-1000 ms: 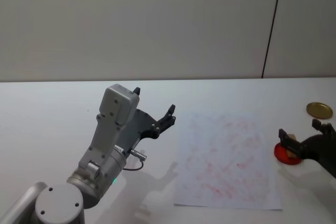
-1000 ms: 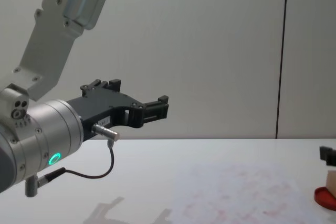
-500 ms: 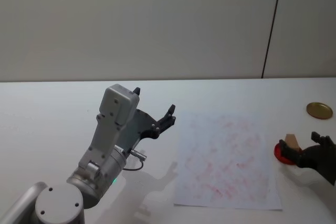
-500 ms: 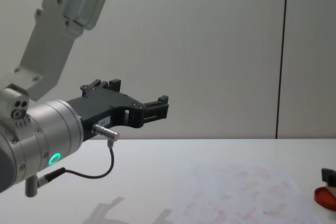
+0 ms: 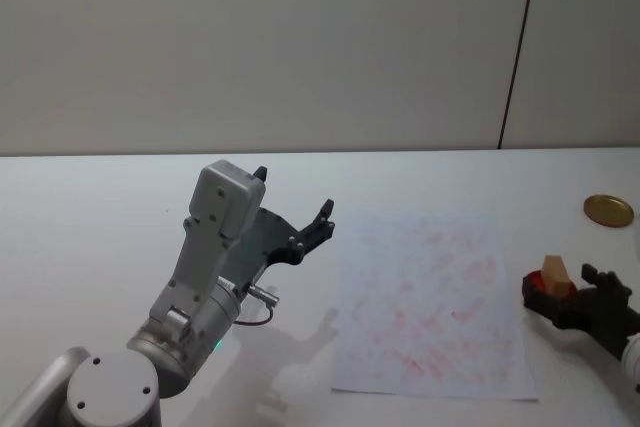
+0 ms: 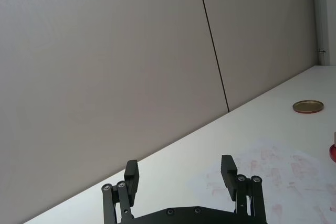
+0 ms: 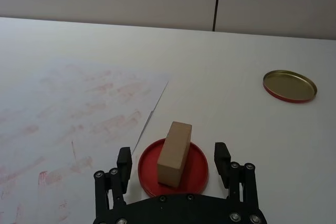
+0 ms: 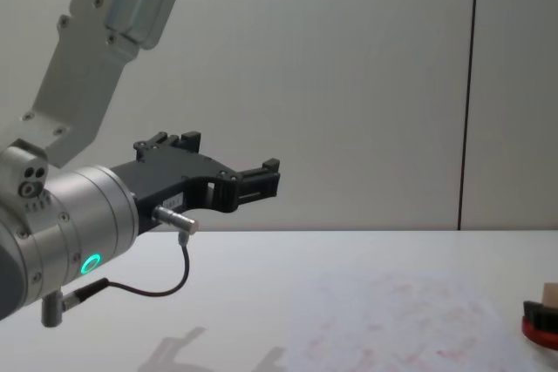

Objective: Use the one hand to pick up the stamp and affix it onto the A4 paper.

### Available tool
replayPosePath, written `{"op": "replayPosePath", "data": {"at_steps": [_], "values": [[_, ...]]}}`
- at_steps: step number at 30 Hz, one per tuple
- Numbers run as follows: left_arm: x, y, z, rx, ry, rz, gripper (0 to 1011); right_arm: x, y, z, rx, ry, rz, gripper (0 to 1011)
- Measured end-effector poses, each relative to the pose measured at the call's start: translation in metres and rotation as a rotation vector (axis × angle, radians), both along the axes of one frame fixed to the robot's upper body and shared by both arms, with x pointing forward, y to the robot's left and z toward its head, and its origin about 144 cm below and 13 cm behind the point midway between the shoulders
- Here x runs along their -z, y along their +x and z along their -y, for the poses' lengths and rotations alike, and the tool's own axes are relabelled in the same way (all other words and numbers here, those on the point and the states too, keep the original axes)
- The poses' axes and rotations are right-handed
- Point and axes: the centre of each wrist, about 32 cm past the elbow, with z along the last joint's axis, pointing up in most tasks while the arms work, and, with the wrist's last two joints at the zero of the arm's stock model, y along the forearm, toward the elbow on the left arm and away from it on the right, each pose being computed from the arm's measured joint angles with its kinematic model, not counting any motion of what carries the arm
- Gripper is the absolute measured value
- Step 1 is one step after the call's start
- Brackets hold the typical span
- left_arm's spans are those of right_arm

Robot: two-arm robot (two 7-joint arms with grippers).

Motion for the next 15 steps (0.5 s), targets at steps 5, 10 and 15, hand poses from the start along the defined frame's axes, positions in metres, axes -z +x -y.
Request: {"op": "replayPosePath", "data": {"at_steps": [5,10,15], "values": [[0.0,0.0,0.0,0.0,0.0,0.0,993,0.0034,0.0009,-0.0037,-0.001,-0.011,-0.001,890],[0.0,0.0,0.0,0.0,0.0,0.0,993,0.0067,0.0009,-0.0069,-0.001,-0.029,0.005,733],[0.0,0.0,0.0,0.0,0.0,0.0,993,0.0088,0.0009,-0.0093,-0.001,-0.048,0.014,634]]}}
